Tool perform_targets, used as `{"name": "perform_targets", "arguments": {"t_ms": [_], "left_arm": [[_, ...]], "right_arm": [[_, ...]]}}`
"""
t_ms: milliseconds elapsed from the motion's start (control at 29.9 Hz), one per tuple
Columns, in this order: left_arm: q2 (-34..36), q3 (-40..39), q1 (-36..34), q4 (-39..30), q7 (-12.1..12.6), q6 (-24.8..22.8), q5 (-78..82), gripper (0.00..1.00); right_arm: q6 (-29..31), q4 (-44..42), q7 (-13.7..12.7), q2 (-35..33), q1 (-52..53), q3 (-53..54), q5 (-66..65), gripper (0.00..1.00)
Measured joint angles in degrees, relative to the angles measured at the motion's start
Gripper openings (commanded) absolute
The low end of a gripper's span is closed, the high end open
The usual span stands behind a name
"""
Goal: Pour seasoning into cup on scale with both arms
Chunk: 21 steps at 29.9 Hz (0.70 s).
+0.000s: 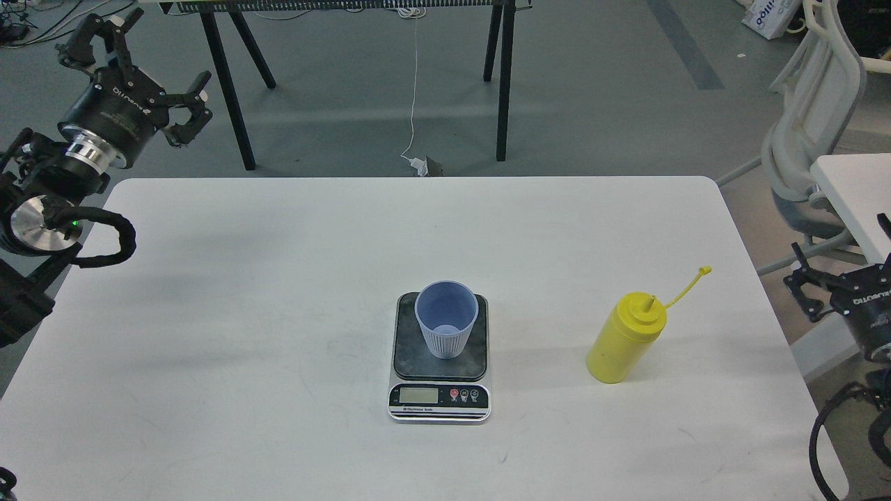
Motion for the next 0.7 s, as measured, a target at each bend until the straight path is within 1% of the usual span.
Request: {"name": "perform_targets", "arguments": {"t_ms": [201, 501, 602, 702], "left_arm": [[-0.24, -0.99, 0.11, 1.42, 0.25, 0.00, -0.25, 1.00], [-3.46, -2.86, 1.43, 5.58, 0.34, 0.00, -3.38, 1.00], [-4.49, -3.73, 2.37, 6.13, 0.39, 0.00, -4.88, 1.00], [-4.84, -4.73, 3.06, 6.21, 0.41, 0.00, -5.39, 1.00]], "right_arm": [[0.00, -12.31, -0.74, 1.04, 14.61, -5.97, -2.04, 0.99], [0.00, -33.39, -0.81, 10.72, 37.22, -11.25, -2.62, 0.99], [0.00, -36.16, -0.81, 11.95, 43.50, -14.30, -2.71, 0.99], [0.00, -36.62, -0.84, 12.23, 46.61, -16.85, -2.72, 0.99]]}}
